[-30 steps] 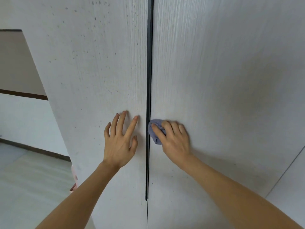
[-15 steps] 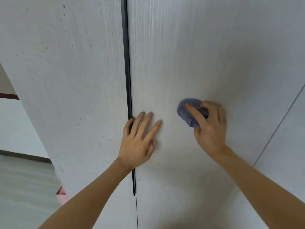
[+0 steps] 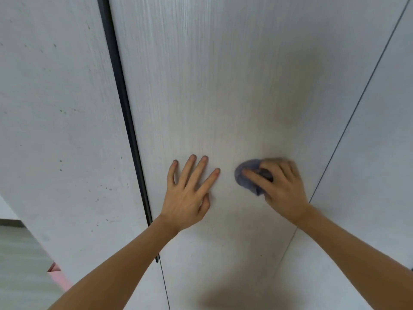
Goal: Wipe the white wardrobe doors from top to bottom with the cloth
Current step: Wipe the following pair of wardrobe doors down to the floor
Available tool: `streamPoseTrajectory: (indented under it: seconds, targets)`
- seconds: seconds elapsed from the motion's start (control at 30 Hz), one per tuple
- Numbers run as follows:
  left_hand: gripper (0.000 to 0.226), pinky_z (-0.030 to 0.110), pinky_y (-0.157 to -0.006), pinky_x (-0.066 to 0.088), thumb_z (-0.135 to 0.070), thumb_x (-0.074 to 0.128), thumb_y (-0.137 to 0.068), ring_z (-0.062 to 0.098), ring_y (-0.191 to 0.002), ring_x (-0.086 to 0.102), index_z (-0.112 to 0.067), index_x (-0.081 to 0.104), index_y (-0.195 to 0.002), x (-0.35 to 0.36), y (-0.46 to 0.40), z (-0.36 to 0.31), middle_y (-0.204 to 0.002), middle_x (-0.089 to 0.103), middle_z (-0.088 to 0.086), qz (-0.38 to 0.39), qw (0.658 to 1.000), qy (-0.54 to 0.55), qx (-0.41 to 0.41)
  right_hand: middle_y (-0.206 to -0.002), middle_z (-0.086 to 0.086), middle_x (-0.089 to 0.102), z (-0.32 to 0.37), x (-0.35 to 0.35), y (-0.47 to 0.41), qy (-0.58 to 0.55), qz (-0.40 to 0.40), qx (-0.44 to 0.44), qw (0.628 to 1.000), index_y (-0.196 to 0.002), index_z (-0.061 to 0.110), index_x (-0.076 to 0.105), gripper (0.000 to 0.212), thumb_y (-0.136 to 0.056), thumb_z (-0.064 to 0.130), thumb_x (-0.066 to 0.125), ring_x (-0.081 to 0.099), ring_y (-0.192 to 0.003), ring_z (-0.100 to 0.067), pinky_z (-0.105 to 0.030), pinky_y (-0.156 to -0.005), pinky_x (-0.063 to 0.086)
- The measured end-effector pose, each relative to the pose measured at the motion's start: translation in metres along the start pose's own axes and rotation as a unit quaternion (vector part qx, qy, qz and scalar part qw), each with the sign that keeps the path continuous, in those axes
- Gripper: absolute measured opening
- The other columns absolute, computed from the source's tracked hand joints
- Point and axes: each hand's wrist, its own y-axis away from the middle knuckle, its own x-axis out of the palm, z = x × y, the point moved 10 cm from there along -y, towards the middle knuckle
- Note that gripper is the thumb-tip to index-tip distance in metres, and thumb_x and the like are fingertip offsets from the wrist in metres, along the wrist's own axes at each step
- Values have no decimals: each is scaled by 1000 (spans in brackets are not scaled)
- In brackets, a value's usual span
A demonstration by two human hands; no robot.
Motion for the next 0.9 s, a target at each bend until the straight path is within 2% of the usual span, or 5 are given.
streamPoseTrajectory:
  seconds: [0.17, 0.4, 0.57, 0.77, 0.9]
  targets:
    - [57, 59, -110, 10, -34, 44, -87, 37, -139, 20, -19, 33, -141, 3, 1, -8, -149, 25, 15, -17, 999, 10, -29, -107, -8, 42, -29, -17, 18, -21, -81, 196, 977, -116, 21, 53, 45, -76, 1, 49, 42, -90, -27, -34, -78, 40]
    - [58, 59, -111, 9, -32, 45, -87, 35, -140, 17, -21, 32, -142, 11, -1, -32, -149, 25, 13, -15, 1000, 11, -1, -108, 0, 47, 55, 49, 122, -21, 175, -78, 981, -98, 27, 65, 46, -57, 18, 83, 47, -93, -21, -35, -81, 37]
    - [59, 60, -110, 11, -32, 46, -86, 35, -139, 18, -23, 31, -142, 20, 2, -51, -149, 25, 12, -1, 1000, 12, 12, -105, -3, 46, -10, 8, 87, -5, 72, 13, 997, -111, 27, 54, 39, -77, 9, 53, 47, -91, -24, -36, -76, 36]
    - [54, 60, -109, 11, -33, 45, -87, 39, -138, 15, -24, 36, -139, 27, -4, -72, -147, 27, 13, -14, 999, 28, -25, -109, -8, 42, -76, -34, 62, -27, -68, 222, 972, -118, 21, 53, 46, -78, -3, 50, 42, -93, -28, -32, -75, 43]
    - [55, 61, -109, 12, -33, 44, -88, 40, -139, 14, -24, 34, -140, 32, 0, -76, -148, 26, 14, -11, 999, 20, -36, -107, -4, 45, -25, 0, 115, -16, 9, 116, 993, -114, 26, 53, 41, -78, 5, 54, 47, -94, -26, -37, -76, 44]
